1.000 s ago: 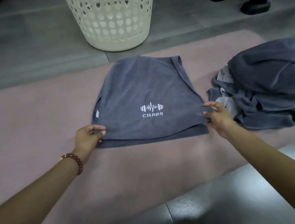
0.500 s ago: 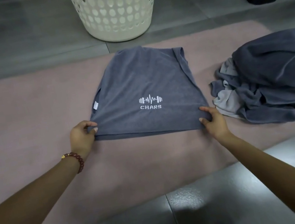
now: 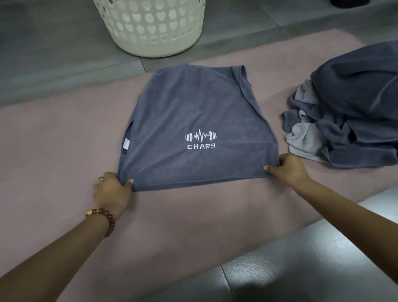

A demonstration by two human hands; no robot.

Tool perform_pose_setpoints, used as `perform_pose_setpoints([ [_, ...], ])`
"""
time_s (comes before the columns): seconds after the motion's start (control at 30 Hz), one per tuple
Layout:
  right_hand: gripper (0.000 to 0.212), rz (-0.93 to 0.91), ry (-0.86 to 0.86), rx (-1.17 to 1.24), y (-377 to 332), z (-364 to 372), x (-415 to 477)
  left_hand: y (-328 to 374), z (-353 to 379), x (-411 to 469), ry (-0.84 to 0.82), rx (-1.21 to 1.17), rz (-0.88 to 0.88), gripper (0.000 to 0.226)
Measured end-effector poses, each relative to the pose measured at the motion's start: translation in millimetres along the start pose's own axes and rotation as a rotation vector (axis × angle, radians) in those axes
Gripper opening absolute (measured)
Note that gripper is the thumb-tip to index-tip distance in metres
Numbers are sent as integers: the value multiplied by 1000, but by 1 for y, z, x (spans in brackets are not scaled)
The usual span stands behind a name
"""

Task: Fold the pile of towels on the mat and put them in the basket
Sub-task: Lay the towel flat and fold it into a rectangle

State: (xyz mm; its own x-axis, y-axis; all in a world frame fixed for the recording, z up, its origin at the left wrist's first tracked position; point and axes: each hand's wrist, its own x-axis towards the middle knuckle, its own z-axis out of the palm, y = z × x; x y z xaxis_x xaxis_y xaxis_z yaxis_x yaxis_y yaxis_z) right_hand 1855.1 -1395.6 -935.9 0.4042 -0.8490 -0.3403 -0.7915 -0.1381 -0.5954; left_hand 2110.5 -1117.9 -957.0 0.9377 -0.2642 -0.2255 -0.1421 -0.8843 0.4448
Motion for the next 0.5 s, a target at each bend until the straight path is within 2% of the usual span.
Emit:
perform_pose_setpoints([
  [0.1, 16, 39, -39, 202, -7, -3, 3, 6, -2, 3, -34, 23, 79, 33],
  [0.27, 7, 116, -75, 722, -41, -25, 9, 31, -26, 16, -97, -516, 48, 12],
  [0.33, 8, 107, -16, 883, -73, -50, 19, 60, -56, 31, -26, -680, 107, 12],
  [0.4, 23, 14, 90, 998, -118, -85, 29, 103, -102, 44, 79, -905, 115, 26],
  [0.5, 4, -347, 165, 1069, -202, -149, 22, 169, -185, 52, 216, -1118, 359, 27],
])
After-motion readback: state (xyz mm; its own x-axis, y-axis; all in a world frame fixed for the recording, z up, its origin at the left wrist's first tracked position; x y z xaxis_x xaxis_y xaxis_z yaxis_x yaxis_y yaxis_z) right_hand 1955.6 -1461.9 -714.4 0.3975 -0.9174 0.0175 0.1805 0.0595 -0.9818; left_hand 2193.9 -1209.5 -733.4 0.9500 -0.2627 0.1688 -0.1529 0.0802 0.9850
